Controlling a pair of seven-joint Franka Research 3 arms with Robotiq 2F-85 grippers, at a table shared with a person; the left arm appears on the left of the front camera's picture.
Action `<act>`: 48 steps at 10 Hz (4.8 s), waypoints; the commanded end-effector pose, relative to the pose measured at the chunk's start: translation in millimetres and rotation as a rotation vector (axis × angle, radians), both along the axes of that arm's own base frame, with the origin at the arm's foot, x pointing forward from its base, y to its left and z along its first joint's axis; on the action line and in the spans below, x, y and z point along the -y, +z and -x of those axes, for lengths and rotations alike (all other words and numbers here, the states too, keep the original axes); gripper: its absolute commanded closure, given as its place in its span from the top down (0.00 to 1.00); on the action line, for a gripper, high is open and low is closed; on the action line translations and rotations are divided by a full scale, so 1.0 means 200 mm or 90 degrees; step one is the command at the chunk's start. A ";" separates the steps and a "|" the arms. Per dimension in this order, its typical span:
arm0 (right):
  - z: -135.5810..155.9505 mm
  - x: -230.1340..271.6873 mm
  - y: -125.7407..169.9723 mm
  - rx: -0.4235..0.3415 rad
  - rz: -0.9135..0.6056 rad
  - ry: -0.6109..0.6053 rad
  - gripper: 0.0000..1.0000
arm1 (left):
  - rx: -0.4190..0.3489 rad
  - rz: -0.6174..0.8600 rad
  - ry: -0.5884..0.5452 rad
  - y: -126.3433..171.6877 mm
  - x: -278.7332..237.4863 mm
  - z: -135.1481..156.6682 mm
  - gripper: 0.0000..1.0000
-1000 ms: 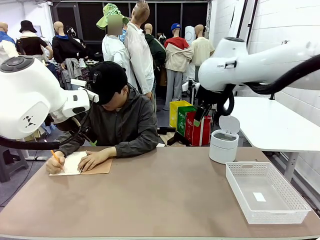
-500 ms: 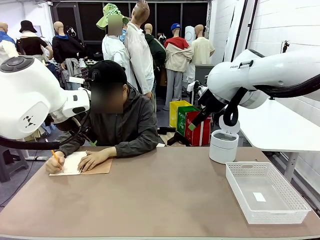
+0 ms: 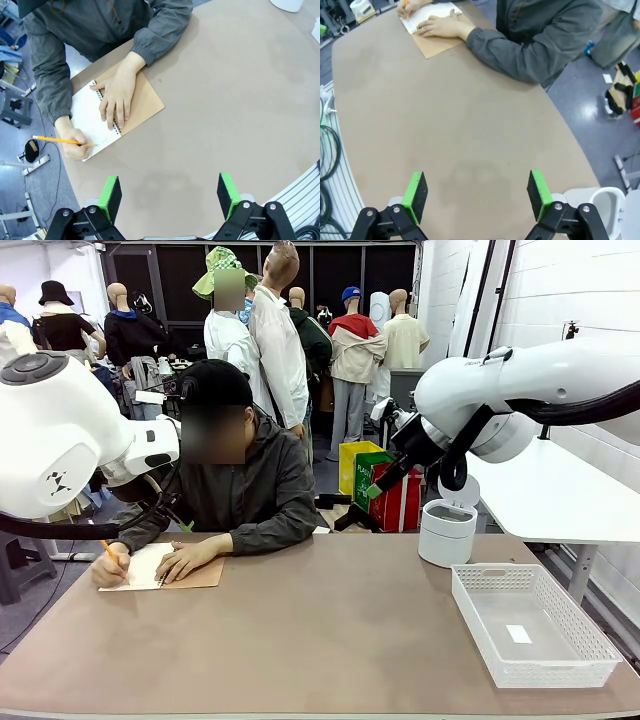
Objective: Sort the paper based on its condition.
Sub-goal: If a person hands you a paper, place it in the Organizing basket , and if it's crumpled, put it in the Trash can.
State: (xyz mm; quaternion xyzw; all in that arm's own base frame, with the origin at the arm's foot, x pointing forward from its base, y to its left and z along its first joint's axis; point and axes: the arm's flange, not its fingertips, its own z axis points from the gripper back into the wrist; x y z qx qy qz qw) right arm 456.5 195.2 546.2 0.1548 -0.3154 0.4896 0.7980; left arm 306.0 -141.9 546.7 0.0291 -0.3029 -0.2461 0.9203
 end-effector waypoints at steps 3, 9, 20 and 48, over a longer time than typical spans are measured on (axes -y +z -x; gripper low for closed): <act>0.04 0.03 -0.05 0.049 -0.039 0.026 1.00 | 0.000 -0.006 -0.005 0.00 -0.01 0.00 1.00; 0.01 0.01 0.01 0.050 -0.029 0.029 1.00 | 0.000 -0.006 -0.005 0.00 -0.01 0.00 1.00; 0.01 0.01 0.01 0.050 -0.029 0.029 1.00 | 0.000 -0.006 -0.005 0.00 -0.01 0.00 1.00; 0.01 0.01 0.01 0.050 -0.029 0.029 1.00 | 0.000 -0.006 -0.005 0.00 -0.01 0.00 1.00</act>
